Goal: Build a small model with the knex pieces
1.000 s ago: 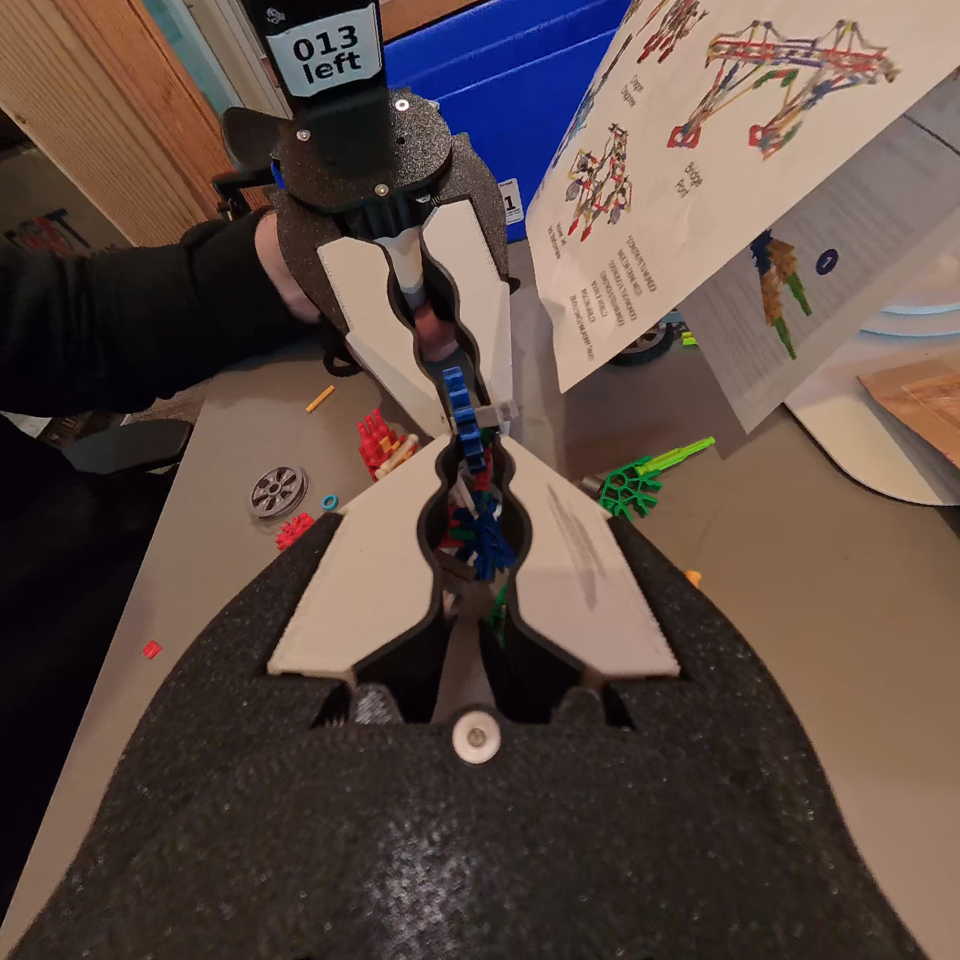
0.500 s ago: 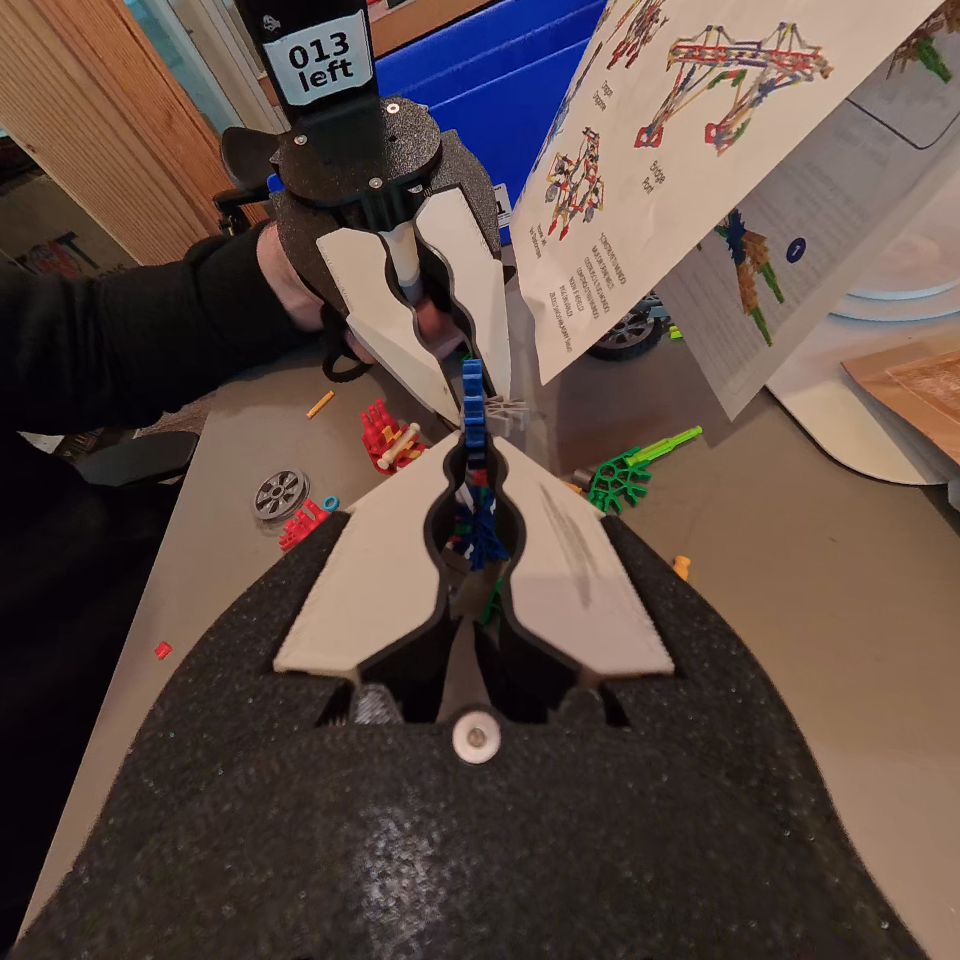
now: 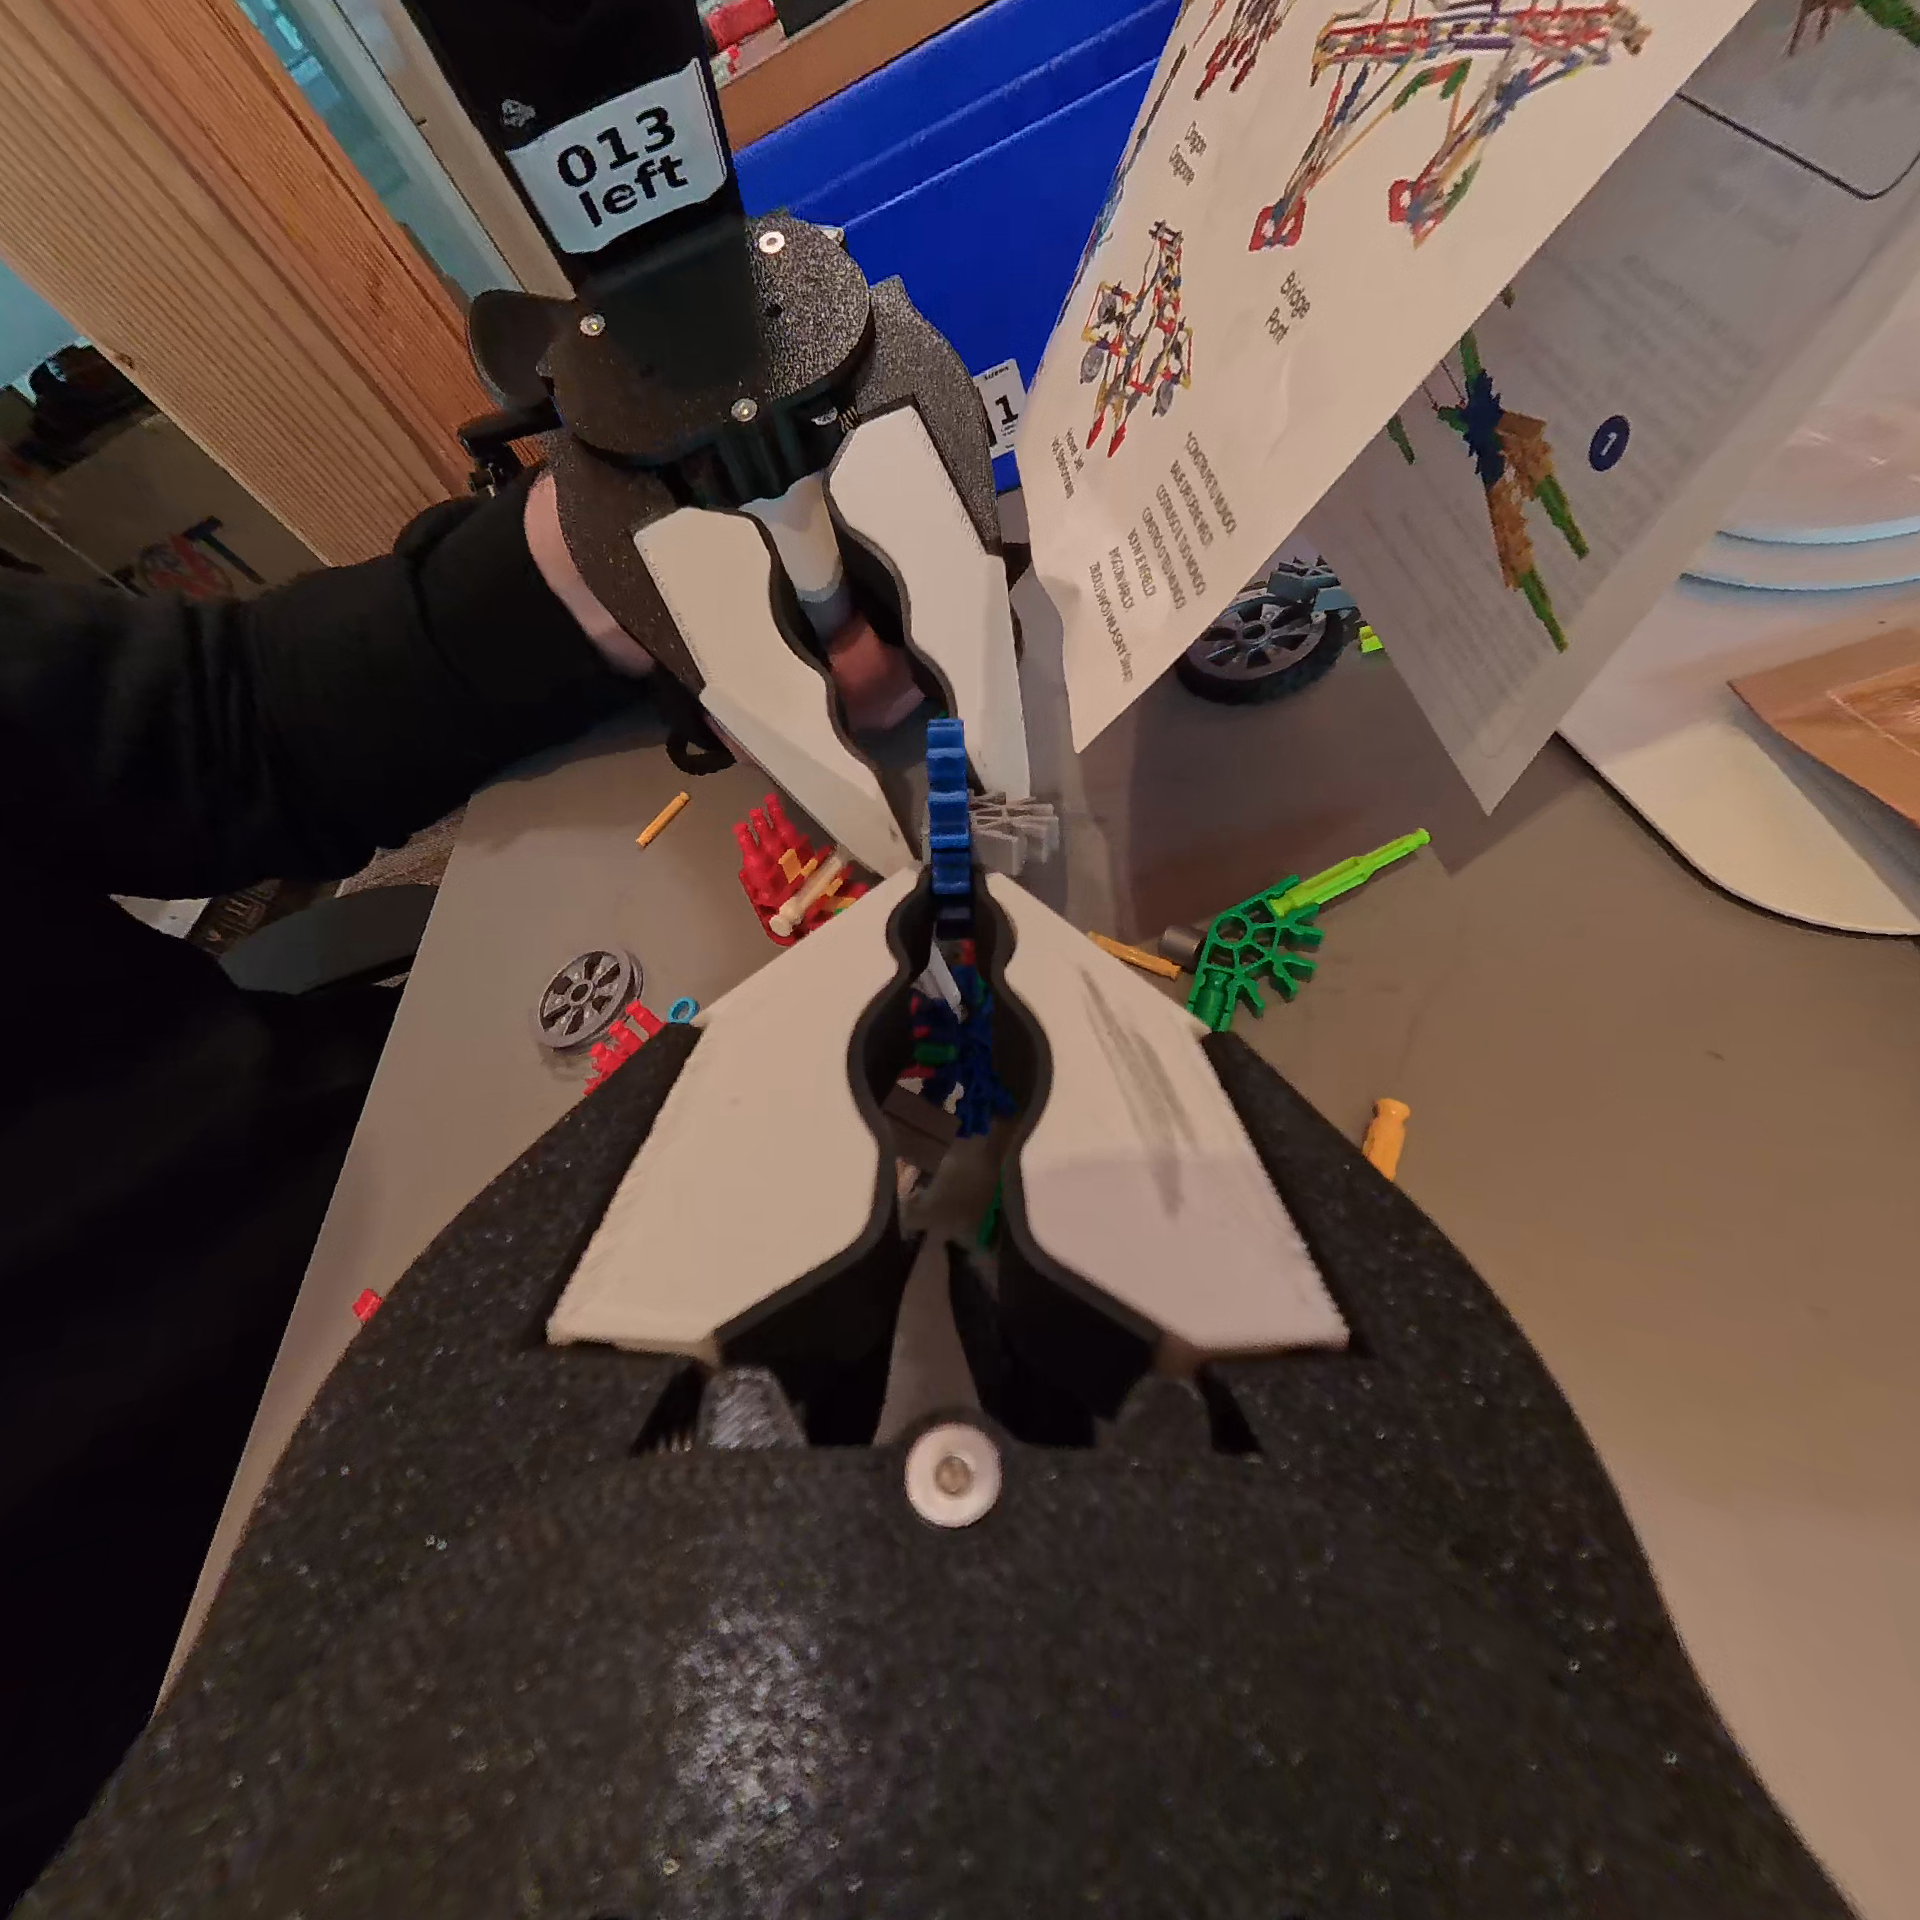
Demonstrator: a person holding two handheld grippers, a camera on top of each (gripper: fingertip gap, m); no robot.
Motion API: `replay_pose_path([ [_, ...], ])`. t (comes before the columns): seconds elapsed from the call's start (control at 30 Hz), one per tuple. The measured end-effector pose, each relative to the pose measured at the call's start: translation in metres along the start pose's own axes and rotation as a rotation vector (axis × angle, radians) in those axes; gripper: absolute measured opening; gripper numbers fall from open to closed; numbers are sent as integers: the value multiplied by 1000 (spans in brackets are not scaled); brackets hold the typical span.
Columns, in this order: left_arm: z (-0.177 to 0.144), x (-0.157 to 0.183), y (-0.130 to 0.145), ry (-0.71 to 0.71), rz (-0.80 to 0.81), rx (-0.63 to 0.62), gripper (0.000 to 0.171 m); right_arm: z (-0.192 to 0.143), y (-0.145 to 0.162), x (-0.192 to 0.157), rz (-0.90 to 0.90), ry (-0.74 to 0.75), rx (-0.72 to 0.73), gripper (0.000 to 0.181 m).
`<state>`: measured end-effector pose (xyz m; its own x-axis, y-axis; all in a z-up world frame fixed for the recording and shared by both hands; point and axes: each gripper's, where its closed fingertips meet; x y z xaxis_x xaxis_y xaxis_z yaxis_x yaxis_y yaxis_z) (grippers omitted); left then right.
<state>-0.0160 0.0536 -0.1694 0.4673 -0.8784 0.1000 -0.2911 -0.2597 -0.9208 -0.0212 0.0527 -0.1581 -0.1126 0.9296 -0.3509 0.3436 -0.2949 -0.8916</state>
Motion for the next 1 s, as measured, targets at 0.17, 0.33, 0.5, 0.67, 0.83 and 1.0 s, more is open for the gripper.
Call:
replay_pose_path([
  [0.17, -1, -2, -1, -4, -19, 10, 11, 1, -1, 1, 2, 8, 10, 5],
  [0.33, -2, -3, -2, -8, -28, 16, 10, 2, -2, 1, 2, 11, 21, 5],
  [0.5, -3, -3, -3, -8, -36, 26, 6, 2, -5, 3, 1, 24, 38, 5],
  [0.67, -2, -4, -2, -16, -33, 17, 6, 2, -4, 4, 15, 26, 36, 5],
  [0.83, -2, -5, -2, -21, -35, 21, 5, 2, -3, 6, 27, 30, 33, 5],
  [1.0, -2, -5, -3, -18, -37, 23, 6, 2, -1, 6, 42, 25, 22, 6],
])
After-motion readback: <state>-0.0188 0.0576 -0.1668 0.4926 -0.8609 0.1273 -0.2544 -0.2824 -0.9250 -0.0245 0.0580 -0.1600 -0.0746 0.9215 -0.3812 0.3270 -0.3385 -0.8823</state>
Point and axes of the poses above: each gripper's, where its closed fingertips meet, z out along the fingers, y out of its underside, x = y × z across the jaws, and after that the axes turned 5 degrees about x, right-handed
